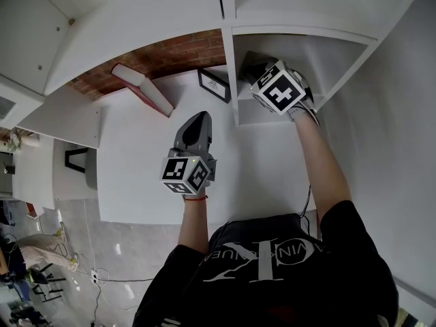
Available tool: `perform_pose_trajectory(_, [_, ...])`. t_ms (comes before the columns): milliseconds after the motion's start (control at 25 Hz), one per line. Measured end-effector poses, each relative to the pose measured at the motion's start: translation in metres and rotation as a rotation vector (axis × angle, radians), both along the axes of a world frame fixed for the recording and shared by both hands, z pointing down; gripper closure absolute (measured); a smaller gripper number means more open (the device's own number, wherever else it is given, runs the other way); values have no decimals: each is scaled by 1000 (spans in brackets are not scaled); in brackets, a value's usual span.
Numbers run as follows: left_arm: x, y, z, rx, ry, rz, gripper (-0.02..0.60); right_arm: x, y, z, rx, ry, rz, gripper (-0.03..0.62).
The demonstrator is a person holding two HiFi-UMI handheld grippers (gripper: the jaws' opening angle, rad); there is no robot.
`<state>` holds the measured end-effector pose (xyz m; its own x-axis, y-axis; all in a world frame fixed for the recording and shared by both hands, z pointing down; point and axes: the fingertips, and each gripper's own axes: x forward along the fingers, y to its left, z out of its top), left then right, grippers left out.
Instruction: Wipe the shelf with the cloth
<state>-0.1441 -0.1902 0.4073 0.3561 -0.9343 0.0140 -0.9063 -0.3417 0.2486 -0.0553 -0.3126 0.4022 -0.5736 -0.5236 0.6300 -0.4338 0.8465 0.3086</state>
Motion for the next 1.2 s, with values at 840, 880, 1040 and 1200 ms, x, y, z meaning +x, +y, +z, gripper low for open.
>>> perform_pose_trajectory(840, [16, -11, 0, 2, -13, 53, 572, 58, -9, 0, 63, 179, 34, 577])
perform_pose_trajectory(880, [15, -11, 0, 1, -16, 49, 572, 53, -11, 1, 66, 185, 18, 579])
perform_pose_trajectory(1040, [6, -14, 2, -2, -16, 29, 572, 29, -16, 2, 68, 180, -38, 579])
perform_pose_trajectory(1200, [0, -18, 0, 1, -17, 15, 572, 11, -21, 1, 80, 174, -99, 580])
